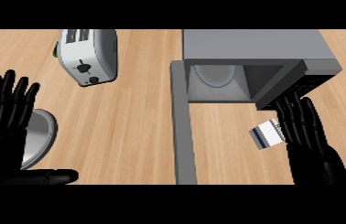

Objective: Pick up the milk, place it into the microwave and close the microwave

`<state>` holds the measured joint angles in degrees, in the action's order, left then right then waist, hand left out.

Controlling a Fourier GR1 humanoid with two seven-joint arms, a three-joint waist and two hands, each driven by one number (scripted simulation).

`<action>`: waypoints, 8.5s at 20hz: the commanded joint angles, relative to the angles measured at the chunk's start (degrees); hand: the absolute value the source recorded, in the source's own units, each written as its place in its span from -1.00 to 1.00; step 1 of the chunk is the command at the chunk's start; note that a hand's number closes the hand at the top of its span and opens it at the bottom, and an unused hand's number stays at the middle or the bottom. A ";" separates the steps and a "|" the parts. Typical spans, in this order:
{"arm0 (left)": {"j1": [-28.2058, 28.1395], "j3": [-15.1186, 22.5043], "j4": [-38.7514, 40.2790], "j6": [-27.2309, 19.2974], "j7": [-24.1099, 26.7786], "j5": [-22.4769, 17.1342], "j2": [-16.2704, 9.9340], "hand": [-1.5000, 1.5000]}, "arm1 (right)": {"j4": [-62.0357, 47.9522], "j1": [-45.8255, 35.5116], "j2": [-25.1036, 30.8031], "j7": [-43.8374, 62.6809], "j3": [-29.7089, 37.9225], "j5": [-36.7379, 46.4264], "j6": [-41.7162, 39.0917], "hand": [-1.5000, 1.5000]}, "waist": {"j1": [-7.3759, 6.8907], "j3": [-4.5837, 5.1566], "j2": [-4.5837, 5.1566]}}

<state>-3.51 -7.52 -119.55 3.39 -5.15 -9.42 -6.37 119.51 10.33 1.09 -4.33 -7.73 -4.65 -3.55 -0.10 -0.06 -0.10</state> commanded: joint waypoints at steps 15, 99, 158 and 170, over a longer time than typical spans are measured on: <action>-18.64 2.65 -6.63 5.46 9.42 3.02 6.23 -1.00 | -4.49 4.48 -0.51 -8.64 -0.19 9.46 11.49 -1.00 | -0.02 0.06 0.02; -26.27 -3.83 -6.20 14.19 13.55 -4.31 4.56 -1.00 | -100.46 -28.88 11.91 -60.48 26.71 -0.26 -18.02 1.00 | -0.20 -0.04 0.24; -26.03 -21.58 2.08 27.25 16.02 -13.93 1.83 -1.00 | -77.72 -46.16 0.28 -23.68 9.79 -4.90 21.70 1.00 | -1.51 0.00 0.50; -23.82 -19.84 5.19 29.70 16.76 -10.66 3.35 -1.00 | -99.52 -60.84 2.87 -39.07 14.72 -1.83 24.68 1.00 | -2.90 -0.04 1.11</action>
<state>-26.79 -28.70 -113.61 32.32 11.45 -21.29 -4.31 26.23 -46.30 2.89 -38.88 4.85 -7.01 19.86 -2.29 -0.07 0.72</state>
